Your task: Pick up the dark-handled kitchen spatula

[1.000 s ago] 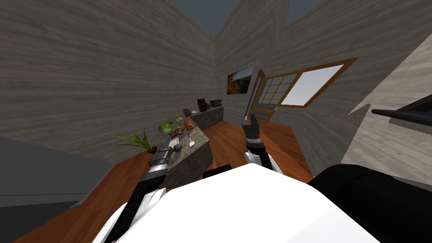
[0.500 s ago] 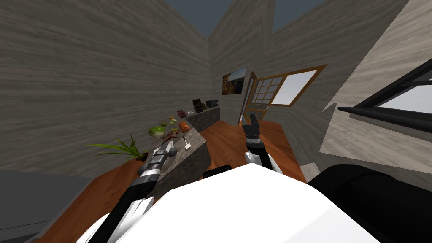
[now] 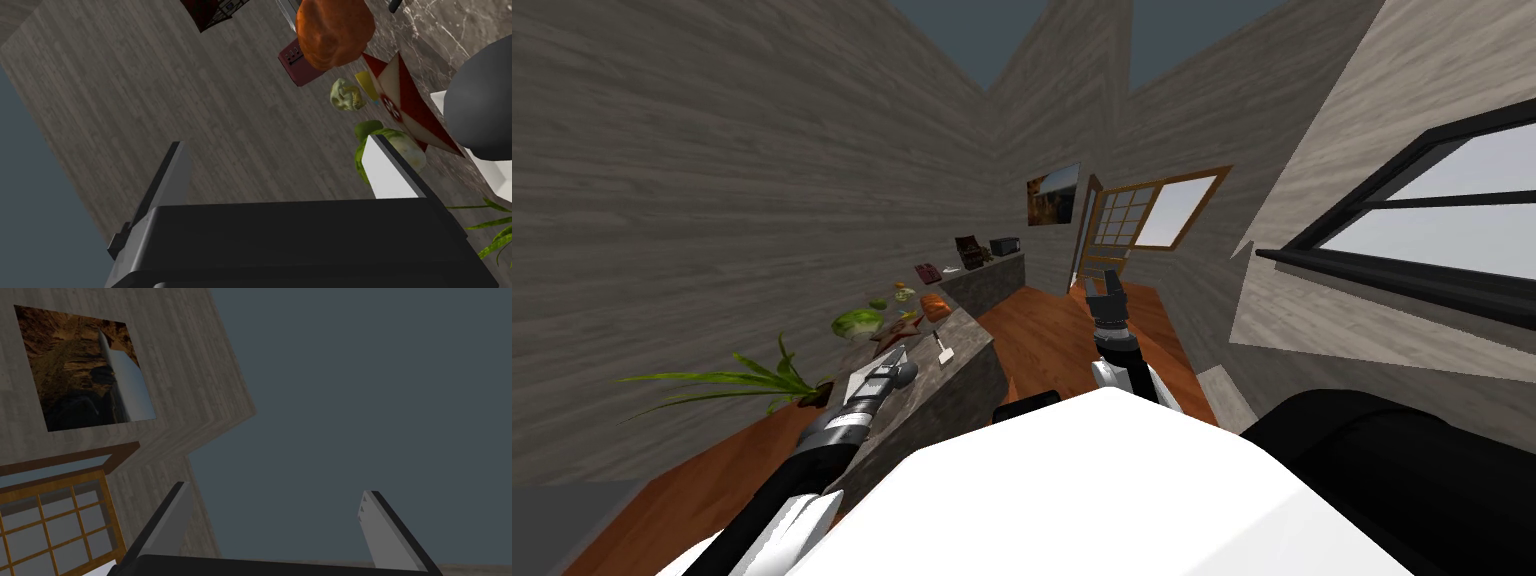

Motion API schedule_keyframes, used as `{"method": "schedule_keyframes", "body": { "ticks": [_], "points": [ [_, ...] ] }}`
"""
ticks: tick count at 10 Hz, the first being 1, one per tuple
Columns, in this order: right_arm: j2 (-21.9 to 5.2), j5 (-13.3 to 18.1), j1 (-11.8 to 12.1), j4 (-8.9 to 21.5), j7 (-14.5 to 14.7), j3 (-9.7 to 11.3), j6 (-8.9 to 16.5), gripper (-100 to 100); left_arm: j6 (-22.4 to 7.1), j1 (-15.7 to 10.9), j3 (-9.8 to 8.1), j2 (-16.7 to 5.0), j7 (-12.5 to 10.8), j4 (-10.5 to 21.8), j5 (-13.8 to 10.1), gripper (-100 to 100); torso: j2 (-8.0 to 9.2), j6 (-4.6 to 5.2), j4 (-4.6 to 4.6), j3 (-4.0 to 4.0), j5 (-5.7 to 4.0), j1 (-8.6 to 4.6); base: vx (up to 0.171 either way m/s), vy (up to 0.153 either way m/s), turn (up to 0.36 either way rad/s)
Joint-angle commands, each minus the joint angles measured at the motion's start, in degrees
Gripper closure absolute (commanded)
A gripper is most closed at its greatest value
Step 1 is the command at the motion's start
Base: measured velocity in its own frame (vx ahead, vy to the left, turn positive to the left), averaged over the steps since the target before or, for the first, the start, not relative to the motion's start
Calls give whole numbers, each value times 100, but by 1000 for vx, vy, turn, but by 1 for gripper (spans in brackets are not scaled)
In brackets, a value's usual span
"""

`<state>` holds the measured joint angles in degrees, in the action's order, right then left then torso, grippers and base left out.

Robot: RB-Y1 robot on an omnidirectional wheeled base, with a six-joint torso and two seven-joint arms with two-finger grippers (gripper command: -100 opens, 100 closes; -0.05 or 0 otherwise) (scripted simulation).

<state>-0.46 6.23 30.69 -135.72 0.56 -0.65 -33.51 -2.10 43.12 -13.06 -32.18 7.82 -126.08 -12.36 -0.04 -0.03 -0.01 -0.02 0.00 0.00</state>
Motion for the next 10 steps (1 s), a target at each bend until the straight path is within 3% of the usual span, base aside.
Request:
{"method": "schedule_keyframes", "body": {
  "ticks": [1, 2, 3, 4, 5, 6, 8, 9, 10],
  "points": [
    [0, 0, 0, 0, 0, 0, 0, 0, -286, 131, -111, -286, 83, 53, -208, -100, 0, 0, 0, 0, 0, 0, 14, -17, -200],
    [0, 0, -1, 0, 0, 1, 0, 0, -313, 131, -111, -315, 83, 53, -208, -100, -1, 4, 0, -1, 0, -2, 12, -8, -109],
    [0, 0, 0, 0, 0, 0, 0, 0, -551, 245, -200, -570, 141, 126, -405, -100, -1, 0, 0, -1, 0, -1, 16, -13, -163],
    [0, 0, 0, 0, 0, 0, 0, 0, -551, 245, -200, -601, 141, 126, -405, -100, -2, 3, -1, -1, 0, -2, 14, -8, -106],
    [0, 0, 0, 0, 0, 0, 0, 0, -768, 357, -277, -849, 189, 201, -609, -100, -2, 0, 0, -1, 0, -1, 19, -15, -202],
    [0, 0, -1, 0, 0, 0, 0, 0, -788, 357, -277, -893, 189, 201, -609, -100, -3, 3, -1, -2, -1, -3, 17, -7, -116],
    [0, 0, 0, 0, 0, 0, 0, 0, -1177, 576, -390, -1334, 255, 357, -1022, -100, -6, 3, -1, -4, 0, -1, 34, -14, -240],
    [0, 0, 0, 0, 0, 0, 0, 0, -1257, 576, -390, -1485, 255, 357, -1032, -100, -11, 3, -3, -7, 0, -3, 32, -8, -113],
    [0, 0, 0, 0, 0, 0, 0, 0, -1475, 681, -426, -1672, 272, 437, -1247, -100, -10, 0, -2, -6, 0, -2, 32, -10, -170]
  ]
}}
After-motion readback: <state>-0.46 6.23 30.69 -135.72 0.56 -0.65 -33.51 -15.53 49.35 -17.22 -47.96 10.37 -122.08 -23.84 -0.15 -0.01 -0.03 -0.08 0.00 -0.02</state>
